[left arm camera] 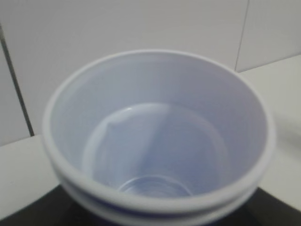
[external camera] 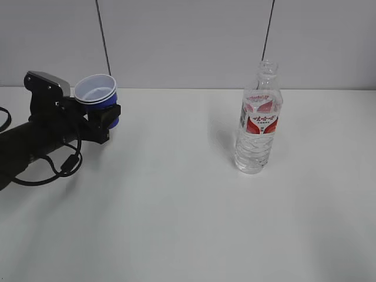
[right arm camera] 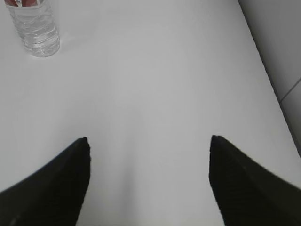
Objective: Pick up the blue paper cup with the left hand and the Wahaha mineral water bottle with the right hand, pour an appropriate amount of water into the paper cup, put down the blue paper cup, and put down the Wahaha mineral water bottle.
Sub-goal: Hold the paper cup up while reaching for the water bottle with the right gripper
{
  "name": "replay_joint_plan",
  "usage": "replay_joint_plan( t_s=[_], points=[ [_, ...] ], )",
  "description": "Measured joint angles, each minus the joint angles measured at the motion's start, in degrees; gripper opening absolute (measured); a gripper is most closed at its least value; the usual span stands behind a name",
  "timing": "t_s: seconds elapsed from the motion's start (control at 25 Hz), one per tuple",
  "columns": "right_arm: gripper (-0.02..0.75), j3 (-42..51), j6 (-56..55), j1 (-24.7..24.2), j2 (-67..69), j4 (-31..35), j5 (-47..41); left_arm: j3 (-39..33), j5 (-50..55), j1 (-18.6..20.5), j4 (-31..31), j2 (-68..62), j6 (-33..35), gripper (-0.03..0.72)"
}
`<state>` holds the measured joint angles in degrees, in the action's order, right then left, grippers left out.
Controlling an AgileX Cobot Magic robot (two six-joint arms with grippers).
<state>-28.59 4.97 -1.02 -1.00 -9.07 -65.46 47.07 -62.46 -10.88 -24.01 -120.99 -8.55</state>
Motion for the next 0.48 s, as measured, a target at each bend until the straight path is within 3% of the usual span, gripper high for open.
replay_joint_plan(
  t_s=[0.32, 0.48],
  points=[
    [0.587, 0.00, 0.00, 0.00, 0.00, 0.00, 0.00, -0.13, 4.33, 0.23, -19.18, 6.44, -7.54, 0.442],
    [0.587, 0.00, 0.00, 0.00, 0.00, 0.00, 0.00, -1.75, 4.33, 0.35, -20.51, 8.43, -8.85, 0.442]
  ],
)
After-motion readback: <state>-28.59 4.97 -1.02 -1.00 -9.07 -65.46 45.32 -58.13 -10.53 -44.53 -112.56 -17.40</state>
